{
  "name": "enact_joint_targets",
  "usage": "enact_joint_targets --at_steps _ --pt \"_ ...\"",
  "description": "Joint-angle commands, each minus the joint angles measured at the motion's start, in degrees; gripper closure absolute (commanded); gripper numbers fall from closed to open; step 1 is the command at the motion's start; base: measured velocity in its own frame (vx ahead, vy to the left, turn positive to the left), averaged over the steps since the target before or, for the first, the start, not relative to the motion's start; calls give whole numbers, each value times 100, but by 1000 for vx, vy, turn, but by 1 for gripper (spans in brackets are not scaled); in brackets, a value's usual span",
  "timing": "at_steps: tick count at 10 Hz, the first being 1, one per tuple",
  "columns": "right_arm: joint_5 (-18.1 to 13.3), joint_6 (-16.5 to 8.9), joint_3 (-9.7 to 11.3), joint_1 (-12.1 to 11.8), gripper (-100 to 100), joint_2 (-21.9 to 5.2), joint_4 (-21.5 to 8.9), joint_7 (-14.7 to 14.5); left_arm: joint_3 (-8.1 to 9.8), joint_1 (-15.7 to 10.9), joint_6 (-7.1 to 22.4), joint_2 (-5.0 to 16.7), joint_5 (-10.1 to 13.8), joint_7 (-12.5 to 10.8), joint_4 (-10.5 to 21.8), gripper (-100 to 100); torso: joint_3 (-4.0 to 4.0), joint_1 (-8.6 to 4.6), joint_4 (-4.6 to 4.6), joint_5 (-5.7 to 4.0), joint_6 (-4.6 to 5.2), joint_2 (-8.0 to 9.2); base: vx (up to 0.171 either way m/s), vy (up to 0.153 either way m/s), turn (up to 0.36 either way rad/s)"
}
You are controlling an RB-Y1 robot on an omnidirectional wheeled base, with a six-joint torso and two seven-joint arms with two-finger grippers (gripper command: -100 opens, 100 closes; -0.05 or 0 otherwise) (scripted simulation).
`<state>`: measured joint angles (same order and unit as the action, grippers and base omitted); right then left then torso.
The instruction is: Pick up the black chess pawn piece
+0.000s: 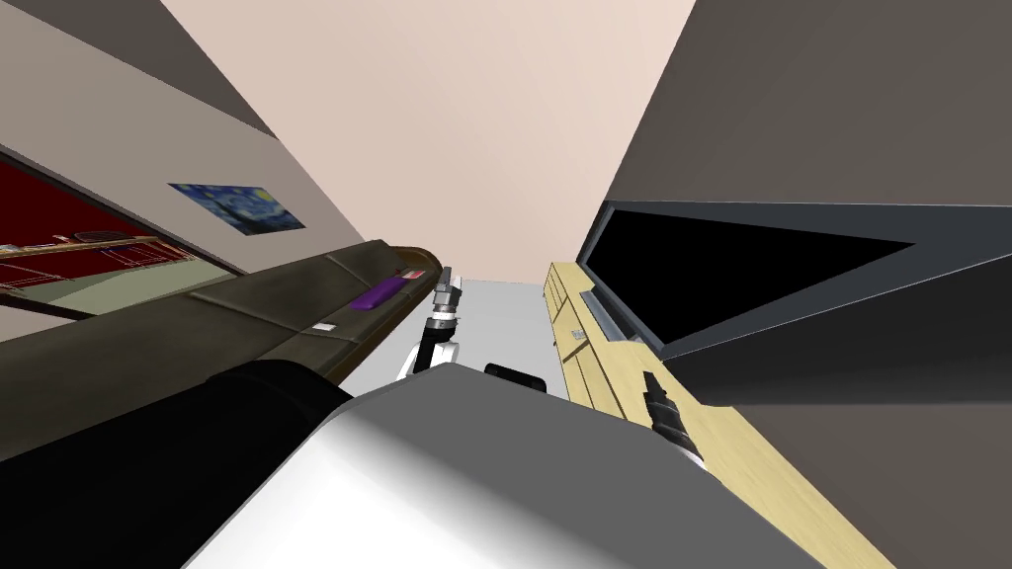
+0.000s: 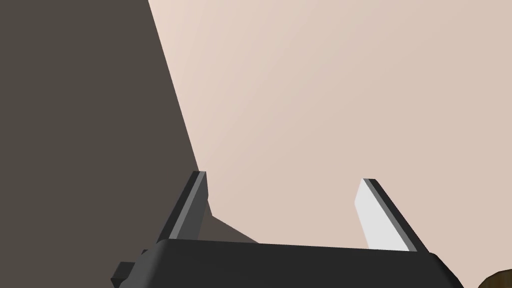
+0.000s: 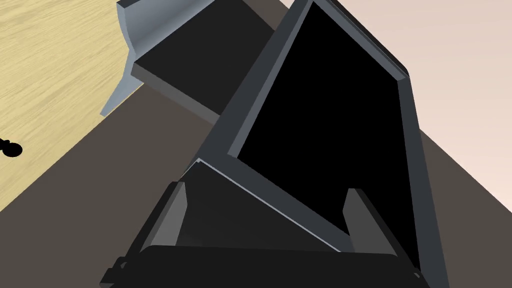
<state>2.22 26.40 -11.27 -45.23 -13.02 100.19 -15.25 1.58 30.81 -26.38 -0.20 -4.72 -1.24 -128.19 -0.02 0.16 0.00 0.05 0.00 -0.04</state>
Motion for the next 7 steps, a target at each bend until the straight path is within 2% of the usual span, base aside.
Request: enact_joint_targets --at_steps 1,2,3,6,7 --pt "-6 -104 -35 -103 -100 -32 -185 -109 0 0 0 0 0 0 0 0 0 0 0 0 0 0 29 41 72" --pt "-6 -104 -35 -103 -100 -32 -185 -109 1 1 0 0 0 0 0 0 0 -1 0 0 3 0 9 18 -25" --pt "-16 -149 -80 -200 -100 -92 -418 -265 1 1 0 0 0 0 0 0 2 -9 1 -2 2 4 12 21 140" --pt "-21 -188 -115 -285 -100 -156 -788 -422 0 0 0 0 0 0 0 0 1 -12 1 -2 0 2 21 18 102" --pt "-20 -220 -139 -358 -100 -226 -1002 -578 1 1 0 0 0 0 0 0 0 -14 0 -2 3 1 31 13 133"
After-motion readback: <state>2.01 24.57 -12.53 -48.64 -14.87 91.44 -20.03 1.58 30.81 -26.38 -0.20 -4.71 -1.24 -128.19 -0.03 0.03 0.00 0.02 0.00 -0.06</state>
